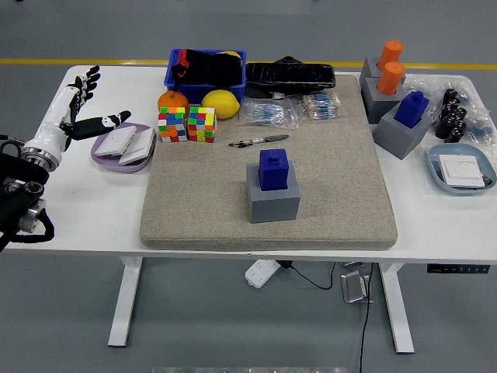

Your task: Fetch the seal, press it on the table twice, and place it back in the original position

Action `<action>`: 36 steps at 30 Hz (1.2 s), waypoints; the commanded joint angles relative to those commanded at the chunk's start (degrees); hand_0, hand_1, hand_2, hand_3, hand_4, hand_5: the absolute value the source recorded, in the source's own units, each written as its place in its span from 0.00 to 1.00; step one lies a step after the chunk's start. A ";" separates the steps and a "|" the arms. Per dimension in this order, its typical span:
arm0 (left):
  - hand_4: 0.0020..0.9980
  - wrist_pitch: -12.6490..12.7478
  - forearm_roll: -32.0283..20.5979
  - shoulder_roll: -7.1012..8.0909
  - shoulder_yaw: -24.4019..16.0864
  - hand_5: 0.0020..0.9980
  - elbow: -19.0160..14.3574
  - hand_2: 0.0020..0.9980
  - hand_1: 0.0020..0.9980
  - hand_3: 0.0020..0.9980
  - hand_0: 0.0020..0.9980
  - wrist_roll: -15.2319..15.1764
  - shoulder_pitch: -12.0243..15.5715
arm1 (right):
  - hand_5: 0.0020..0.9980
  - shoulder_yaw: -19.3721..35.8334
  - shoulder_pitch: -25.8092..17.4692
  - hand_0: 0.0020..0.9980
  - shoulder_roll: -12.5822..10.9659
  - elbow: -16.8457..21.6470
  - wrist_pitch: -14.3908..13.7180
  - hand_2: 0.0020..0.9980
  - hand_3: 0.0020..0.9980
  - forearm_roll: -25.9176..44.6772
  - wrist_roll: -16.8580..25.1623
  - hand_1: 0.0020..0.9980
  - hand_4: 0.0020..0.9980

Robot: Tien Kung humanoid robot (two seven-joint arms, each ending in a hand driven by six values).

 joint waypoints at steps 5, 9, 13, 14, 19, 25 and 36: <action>0.91 -0.51 -0.28 -0.40 2.83 0.06 -3.11 0.96 0.94 1.00 0.94 0.57 0.06 | 0.37 0.03 -0.41 0.92 0.04 -0.12 0.09 0.74 0.68 -0.16 -0.02 0.75 0.77; 0.91 -1.09 -0.19 -0.81 4.87 0.06 -5.47 0.96 0.94 1.00 0.94 1.22 0.10 | 0.37 0.17 -0.67 0.92 0.03 -0.03 0.20 0.74 0.68 -0.27 0.03 0.75 0.77; 0.91 -1.48 -0.05 -1.29 6.90 0.06 -7.61 0.95 0.94 1.00 0.94 1.57 -0.23 | 0.37 0.43 -0.92 0.92 0.12 -0.03 0.32 0.74 0.68 -0.41 0.07 0.75 0.77; 0.91 -1.63 0.08 -1.51 7.37 0.06 -8.04 0.95 0.94 1.00 0.94 1.72 -0.34 | 0.37 0.52 -0.91 0.92 0.14 -0.04 0.35 0.74 0.68 -0.46 0.07 0.75 0.77; 0.91 -1.92 -0.01 -2.22 8.44 0.06 -8.90 0.94 0.93 0.99 0.93 1.93 -0.38 | 0.37 0.89 -0.87 0.92 0.35 -0.05 0.37 0.74 0.69 -0.53 0.12 0.75 0.77; 0.92 -2.35 -0.59 -3.58 9.19 0.05 -9.53 0.92 0.92 0.99 0.93 2.15 -0.92 | 0.37 1.78 -0.68 0.92 0.63 -0.09 0.56 0.74 0.69 -0.71 0.22 0.75 0.78; 0.92 -2.59 -0.23 -7.41 11.55 0.03 -10.43 0.87 0.89 0.98 0.92 2.57 -3.81 | 0.37 2.06 -0.05 0.92 0.56 -0.10 0.95 0.74 0.70 -0.60 0.31 0.75 0.78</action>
